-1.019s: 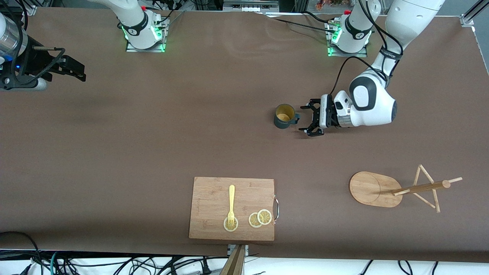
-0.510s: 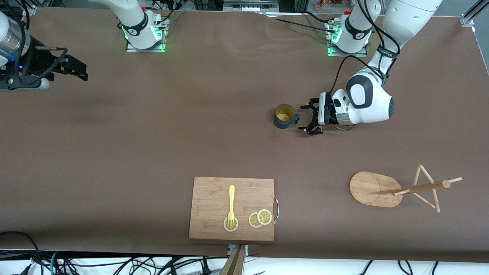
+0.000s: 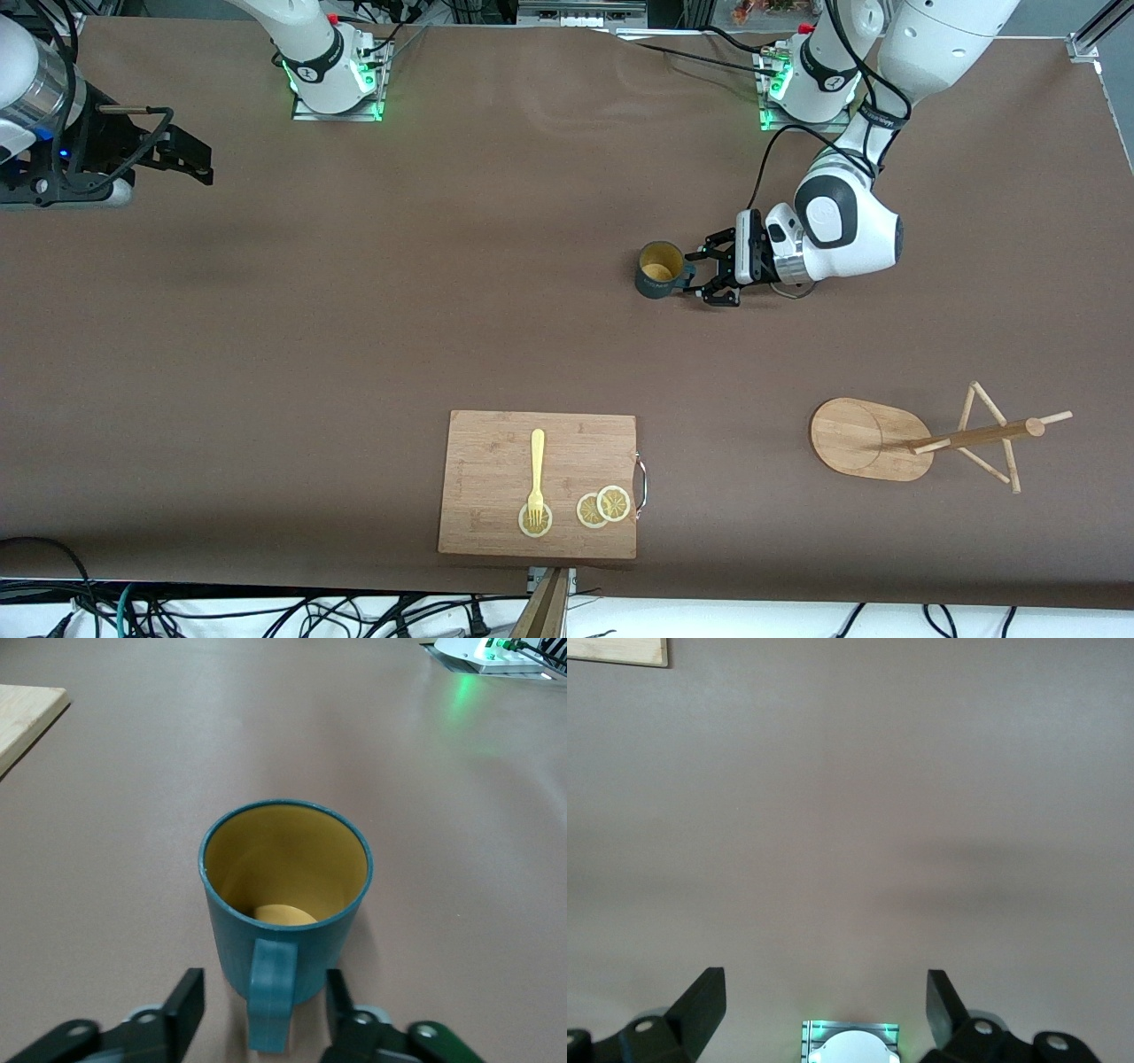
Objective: Pass cup and hang on rack
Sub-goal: 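Grasp the mug handle with the left gripper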
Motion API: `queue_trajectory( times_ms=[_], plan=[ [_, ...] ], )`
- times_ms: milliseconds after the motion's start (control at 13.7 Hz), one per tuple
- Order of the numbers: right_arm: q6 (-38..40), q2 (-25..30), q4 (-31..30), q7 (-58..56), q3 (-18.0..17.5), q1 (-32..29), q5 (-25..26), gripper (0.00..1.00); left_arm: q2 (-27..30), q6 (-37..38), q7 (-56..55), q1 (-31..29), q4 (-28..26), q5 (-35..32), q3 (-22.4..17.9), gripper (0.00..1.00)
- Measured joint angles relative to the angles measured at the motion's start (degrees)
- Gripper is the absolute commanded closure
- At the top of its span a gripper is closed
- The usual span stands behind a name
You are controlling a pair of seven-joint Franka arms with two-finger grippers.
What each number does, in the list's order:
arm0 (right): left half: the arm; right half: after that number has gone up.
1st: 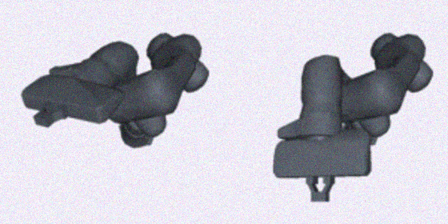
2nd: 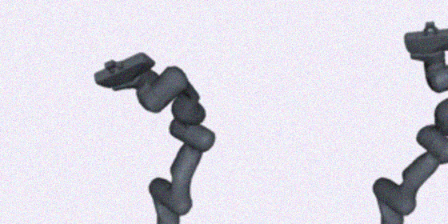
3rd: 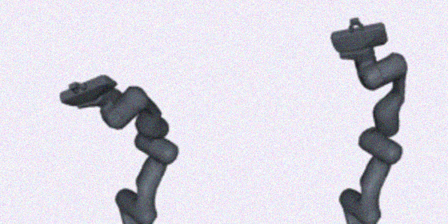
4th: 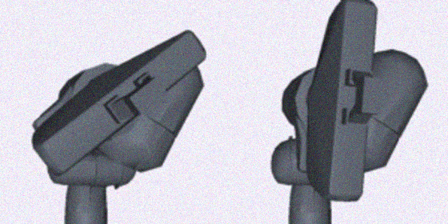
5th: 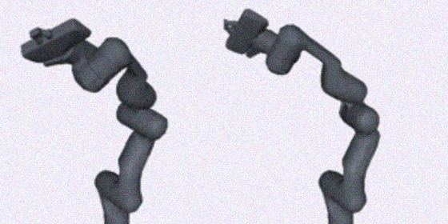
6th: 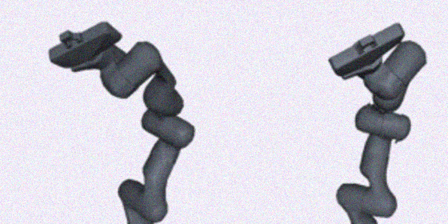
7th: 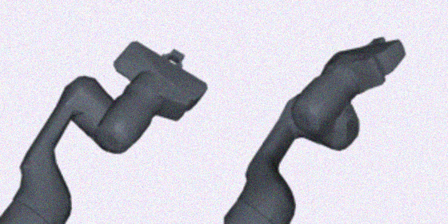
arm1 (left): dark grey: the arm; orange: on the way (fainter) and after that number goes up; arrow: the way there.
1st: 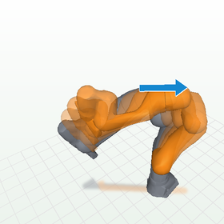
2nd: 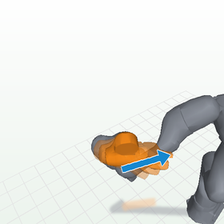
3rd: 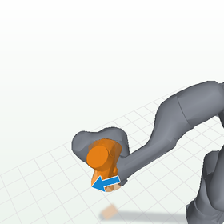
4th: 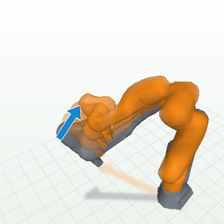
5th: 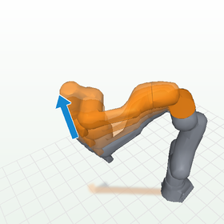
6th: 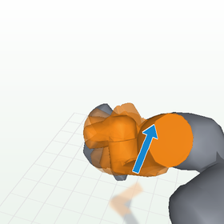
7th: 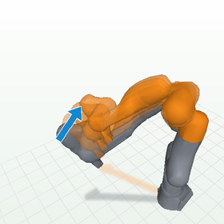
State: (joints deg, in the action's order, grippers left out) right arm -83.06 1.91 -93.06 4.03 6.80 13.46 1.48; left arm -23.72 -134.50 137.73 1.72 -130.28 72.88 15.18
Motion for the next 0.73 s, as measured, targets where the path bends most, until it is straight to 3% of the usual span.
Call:
queue_trajectory(
  times_ms=[146, 291, 728],
  plan=[
    [0.0, 0.0, 0.0, 0.0, -5.1, -5.3, 0.0, 0.0, -0.3, 0.0, 0.2, 0.1, -0.1, 0.6, 0.1, 0.85],
    [0.0, 0.0, 0.0, 0.0, -5.9, -6.4, 0.0, 0.0, -0.6, 0.0, 0.7, 0.1, -0.1, 0.6, 0.1, 1.0],
    [-0.1, 0.0, 0.0, 0.0, -6.1, -6.5, -0.5, 0.0, -0.2, 0.6, 0.2, -1.1, 0.7, 0.7, 0.0, 1.0]
  ],
)
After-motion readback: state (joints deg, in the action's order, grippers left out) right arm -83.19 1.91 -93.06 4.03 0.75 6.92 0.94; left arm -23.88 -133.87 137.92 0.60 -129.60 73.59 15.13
